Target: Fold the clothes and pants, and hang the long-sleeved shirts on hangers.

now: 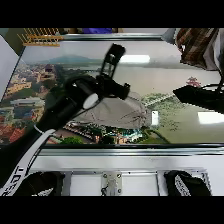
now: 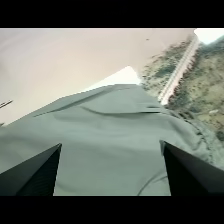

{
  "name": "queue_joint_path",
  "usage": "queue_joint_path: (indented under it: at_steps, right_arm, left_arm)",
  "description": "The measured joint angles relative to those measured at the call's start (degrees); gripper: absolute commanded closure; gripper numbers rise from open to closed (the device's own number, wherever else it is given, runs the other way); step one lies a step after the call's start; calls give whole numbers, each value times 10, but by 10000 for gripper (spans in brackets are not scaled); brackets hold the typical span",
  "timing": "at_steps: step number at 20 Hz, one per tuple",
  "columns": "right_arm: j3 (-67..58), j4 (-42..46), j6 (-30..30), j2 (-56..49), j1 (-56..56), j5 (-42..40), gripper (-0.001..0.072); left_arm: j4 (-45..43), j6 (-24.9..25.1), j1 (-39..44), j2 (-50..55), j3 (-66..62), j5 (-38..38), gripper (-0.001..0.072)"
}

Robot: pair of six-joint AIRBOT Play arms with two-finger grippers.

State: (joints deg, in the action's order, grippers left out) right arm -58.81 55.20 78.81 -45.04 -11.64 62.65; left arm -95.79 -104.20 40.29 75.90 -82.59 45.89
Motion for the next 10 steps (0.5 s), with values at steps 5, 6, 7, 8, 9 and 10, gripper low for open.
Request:
queue_joint_path:
  at_steps: [5,6,7,8,9,10]
  right_arm:
    - [0,-6,0,0,-29,49,213]
    - [0,-8,0,0,-31,54,210]
    - [0,-9,0,0,-32,59,210]
    - [0,-12,0,0,-33,62,211]
    - [0,-15,0,0,-34,64,210]
    - [0,-18,0,-1,-34,67,210]
  left_arm:
    - [47,-42,-205,-75,117,63,32]
    - [68,-45,-250,-89,156,67,33]
    - [94,-49,-298,-100,200,68,32]
    - [121,-49,-341,-107,241,68,32]
    - [158,-42,-386,-112,285,65,32]
    - [198,-26,-424,-113,322,60,32]
